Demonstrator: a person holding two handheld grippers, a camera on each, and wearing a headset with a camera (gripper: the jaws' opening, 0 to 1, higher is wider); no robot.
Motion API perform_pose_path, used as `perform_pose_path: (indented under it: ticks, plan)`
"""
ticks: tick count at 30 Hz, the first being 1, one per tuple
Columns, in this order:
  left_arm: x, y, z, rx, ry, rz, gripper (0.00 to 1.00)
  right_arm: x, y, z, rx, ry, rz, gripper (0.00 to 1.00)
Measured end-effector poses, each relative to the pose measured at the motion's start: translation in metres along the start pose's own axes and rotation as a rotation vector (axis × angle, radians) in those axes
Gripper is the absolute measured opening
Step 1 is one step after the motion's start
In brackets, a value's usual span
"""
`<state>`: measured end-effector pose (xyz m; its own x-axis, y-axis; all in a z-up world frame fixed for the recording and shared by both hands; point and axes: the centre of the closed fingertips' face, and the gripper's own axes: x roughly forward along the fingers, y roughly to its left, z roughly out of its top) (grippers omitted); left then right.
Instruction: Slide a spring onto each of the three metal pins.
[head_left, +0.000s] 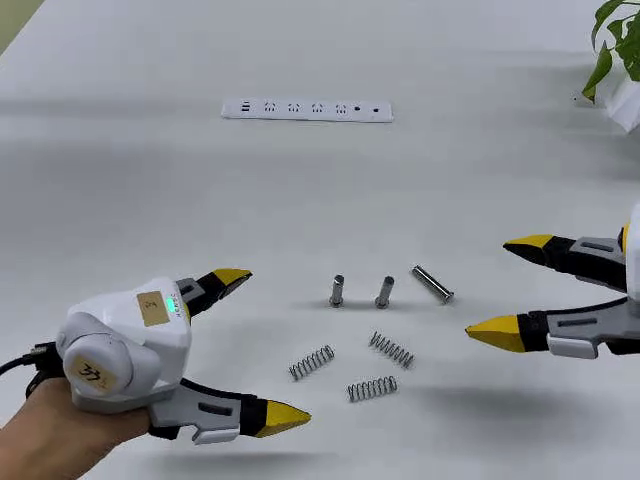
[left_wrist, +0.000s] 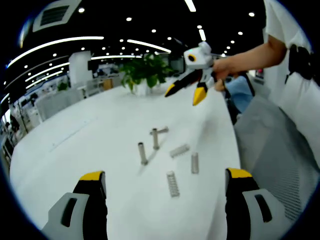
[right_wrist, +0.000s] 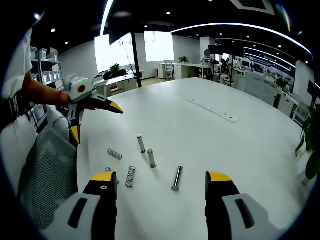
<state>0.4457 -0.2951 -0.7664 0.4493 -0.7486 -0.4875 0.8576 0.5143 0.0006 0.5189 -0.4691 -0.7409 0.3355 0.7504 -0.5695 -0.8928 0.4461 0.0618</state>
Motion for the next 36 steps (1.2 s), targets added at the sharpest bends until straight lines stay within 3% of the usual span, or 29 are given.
perform_pose_path:
  ticks: [12, 19, 24, 36]
  plan:
    - [0.003, 0.005, 0.003, 0.002, -0.01, -0.008, 1.0, 0.023, -0.018, -0.003, 0.043, 0.082, -0.014, 0.65]
    - [0.005, 0.007, 0.003, -0.005, -0.012, -0.013, 1.0, 0.037, -0.028, -0.004, 0.064, 0.12, -0.03, 0.55]
    - [0.008, 0.006, 0.002, -0.008, -0.015, -0.022, 1.0, 0.049, -0.034, -0.01, 0.113, 0.176, -0.036, 0.44]
    - [0.011, 0.008, -0.001, -0.024, -0.022, -0.022, 1.0, 0.08, -0.039, -0.023, 0.149, 0.27, -0.052, 0.29]
